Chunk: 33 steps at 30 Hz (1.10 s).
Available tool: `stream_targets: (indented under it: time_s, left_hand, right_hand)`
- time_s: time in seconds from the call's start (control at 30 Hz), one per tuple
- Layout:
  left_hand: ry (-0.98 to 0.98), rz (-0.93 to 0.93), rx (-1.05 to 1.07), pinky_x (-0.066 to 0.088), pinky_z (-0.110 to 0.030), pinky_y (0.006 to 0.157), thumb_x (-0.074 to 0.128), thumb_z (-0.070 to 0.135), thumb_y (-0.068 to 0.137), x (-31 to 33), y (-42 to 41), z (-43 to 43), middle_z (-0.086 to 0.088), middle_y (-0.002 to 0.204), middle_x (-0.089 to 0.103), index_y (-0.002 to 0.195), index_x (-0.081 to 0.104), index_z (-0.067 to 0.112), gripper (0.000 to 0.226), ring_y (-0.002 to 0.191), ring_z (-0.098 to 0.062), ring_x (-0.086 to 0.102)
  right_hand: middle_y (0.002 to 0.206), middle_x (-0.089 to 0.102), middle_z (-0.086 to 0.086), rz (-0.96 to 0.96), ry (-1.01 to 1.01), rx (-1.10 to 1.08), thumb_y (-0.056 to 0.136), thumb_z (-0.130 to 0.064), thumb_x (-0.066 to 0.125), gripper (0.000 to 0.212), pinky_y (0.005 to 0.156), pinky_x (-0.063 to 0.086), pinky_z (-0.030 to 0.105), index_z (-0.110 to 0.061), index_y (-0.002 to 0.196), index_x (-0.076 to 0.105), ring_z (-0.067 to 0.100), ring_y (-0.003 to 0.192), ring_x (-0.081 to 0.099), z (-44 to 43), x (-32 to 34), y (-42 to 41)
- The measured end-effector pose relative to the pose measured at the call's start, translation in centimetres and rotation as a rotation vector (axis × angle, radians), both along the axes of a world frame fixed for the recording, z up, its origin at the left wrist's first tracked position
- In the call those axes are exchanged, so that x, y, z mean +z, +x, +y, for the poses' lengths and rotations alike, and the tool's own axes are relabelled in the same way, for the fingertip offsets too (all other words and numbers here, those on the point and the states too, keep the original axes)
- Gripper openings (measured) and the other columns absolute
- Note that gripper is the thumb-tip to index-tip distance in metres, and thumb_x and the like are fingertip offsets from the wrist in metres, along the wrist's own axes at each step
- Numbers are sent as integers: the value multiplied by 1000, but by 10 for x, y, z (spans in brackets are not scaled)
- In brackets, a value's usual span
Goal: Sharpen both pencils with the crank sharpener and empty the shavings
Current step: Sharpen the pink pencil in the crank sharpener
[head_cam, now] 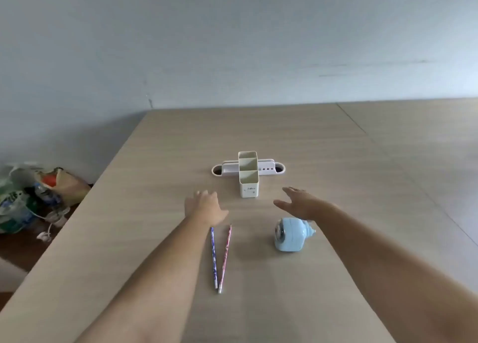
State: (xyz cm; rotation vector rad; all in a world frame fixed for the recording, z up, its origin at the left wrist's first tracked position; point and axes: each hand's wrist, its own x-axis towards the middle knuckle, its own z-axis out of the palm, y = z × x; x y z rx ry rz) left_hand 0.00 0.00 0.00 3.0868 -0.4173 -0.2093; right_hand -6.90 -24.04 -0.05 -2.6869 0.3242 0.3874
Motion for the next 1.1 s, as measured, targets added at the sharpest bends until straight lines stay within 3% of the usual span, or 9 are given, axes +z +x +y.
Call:
stream_targets:
  time_s: [0.1,0.23,0.4,0.57,0.67,0.8,0.9,0.97,1.1]
  left_hand:
    - [76,71,-30,41,-35,88,52,52,82,-33,-12,-1,-6,117,60,106,60,17,43,115,-27,51]
    - [122,110,-95,41,-33,85,56,48,82,-75,-30,-3,-4,112,62,104,60,18,38,114,-27,52]
    - [201,109,-115,42,-33,83,52,44,88,-101,-41,-11,-5,112,63,108,61,15,36,112,-26,54]
    - [180,123,-131,44,-33,84,46,20,91,-107,-45,-18,-6,114,62,107,64,10,27,111,-26,55]
    - [57,168,-63,45,-33,78,48,20,89,-98,-48,-24,-10,106,63,98,64,3,25,103,-29,58]
    - [-416,355,174,38,-28,56,40,15,90,-78,-38,-37,-10,72,52,69,44,7,23,68,-31,55]
    - [-729,554,288,44,-22,38,32,15,93,-62,-28,-38,-10,63,49,75,38,11,19,41,-26,57]
    - [-699,573,214,42,-22,35,32,19,96,-54,-22,-30,-8,62,47,80,41,14,19,35,-20,49]
    - [-455,478,-85,30,-27,53,42,23,98,-47,-12,-6,1,65,42,87,58,25,19,52,-14,32]
  right_hand:
    - [158,19,1,86,26,40,75,-68,54,96,119,18,42,-19,148,16,22,146,14,1,-24,-10]
    - [154,26,-5,116,-16,130,50,-58,80,119,115,27,46,-26,146,17,21,142,20,5,-52,-25]
    - [136,45,0,9,-98,159,55,-29,84,95,99,44,45,-26,136,35,24,127,40,4,-66,-25]
    - [130,49,2,-73,-116,148,58,-23,82,86,94,47,40,-25,132,39,26,121,45,5,-73,-28]
    - [130,49,2,-73,-111,150,58,-24,82,87,93,47,40,-25,133,38,26,120,45,6,-73,-28]
    - [130,49,2,-63,-128,155,58,-26,83,88,93,47,40,-25,133,37,26,120,45,6,-70,-29]
    - [133,47,1,-47,-129,148,59,-26,82,92,93,46,40,-25,137,33,26,122,44,7,-67,-30]
    - [136,44,3,-28,-118,137,60,-24,81,97,96,44,39,-22,140,28,26,126,41,7,-65,-29]
    - [135,44,9,48,-70,79,59,-16,83,95,96,43,36,-11,138,30,28,122,47,4,-59,-28]
